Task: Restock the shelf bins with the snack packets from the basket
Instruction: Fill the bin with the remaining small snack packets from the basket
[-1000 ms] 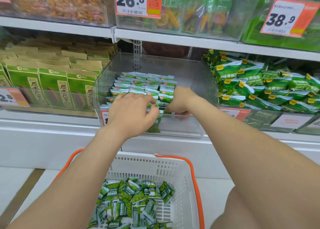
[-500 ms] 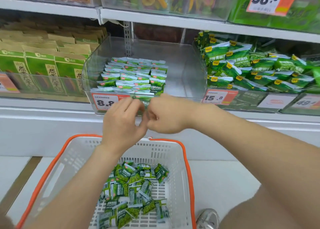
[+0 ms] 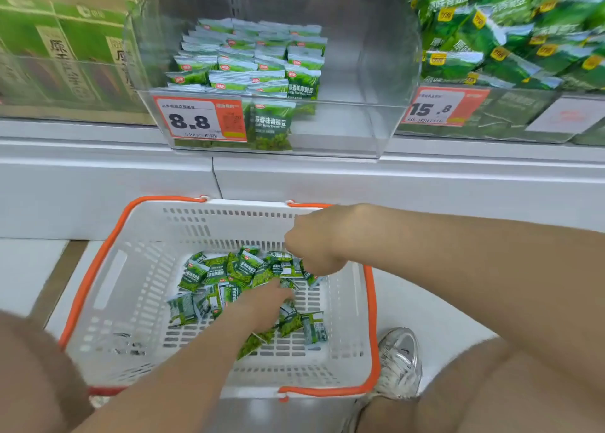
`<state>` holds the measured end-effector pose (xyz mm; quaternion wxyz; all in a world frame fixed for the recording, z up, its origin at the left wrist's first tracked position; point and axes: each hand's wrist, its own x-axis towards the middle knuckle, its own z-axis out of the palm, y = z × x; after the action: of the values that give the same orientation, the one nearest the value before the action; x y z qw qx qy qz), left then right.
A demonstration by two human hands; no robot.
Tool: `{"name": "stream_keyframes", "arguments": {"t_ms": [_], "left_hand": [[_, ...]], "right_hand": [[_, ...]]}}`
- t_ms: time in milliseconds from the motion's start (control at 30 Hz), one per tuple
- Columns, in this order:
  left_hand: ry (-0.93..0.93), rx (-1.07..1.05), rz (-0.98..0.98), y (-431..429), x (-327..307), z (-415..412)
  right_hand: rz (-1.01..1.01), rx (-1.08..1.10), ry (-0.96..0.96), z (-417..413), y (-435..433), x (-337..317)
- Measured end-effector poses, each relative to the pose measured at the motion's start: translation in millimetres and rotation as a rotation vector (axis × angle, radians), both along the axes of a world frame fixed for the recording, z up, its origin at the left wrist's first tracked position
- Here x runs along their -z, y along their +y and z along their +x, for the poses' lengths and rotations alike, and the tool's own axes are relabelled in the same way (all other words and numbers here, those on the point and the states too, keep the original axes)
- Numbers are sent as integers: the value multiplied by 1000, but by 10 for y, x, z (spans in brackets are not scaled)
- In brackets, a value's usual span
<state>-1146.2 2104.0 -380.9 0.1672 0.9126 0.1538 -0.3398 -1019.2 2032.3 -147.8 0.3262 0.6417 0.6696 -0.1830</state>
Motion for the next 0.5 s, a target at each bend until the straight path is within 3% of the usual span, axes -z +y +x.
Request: {"name": "stream_keyframes", "arguments": {"t_ms": [200,333,500], "left_hand": [[89,234,149,-181,236,104],[48,203,180,-153,222,143],[-185,14,82,-45,188,148]], "right_hand": [[24,7,9,51,64,-24],[15,28,13,96,90,-32],[28,15,7,144,142,-82]]}}
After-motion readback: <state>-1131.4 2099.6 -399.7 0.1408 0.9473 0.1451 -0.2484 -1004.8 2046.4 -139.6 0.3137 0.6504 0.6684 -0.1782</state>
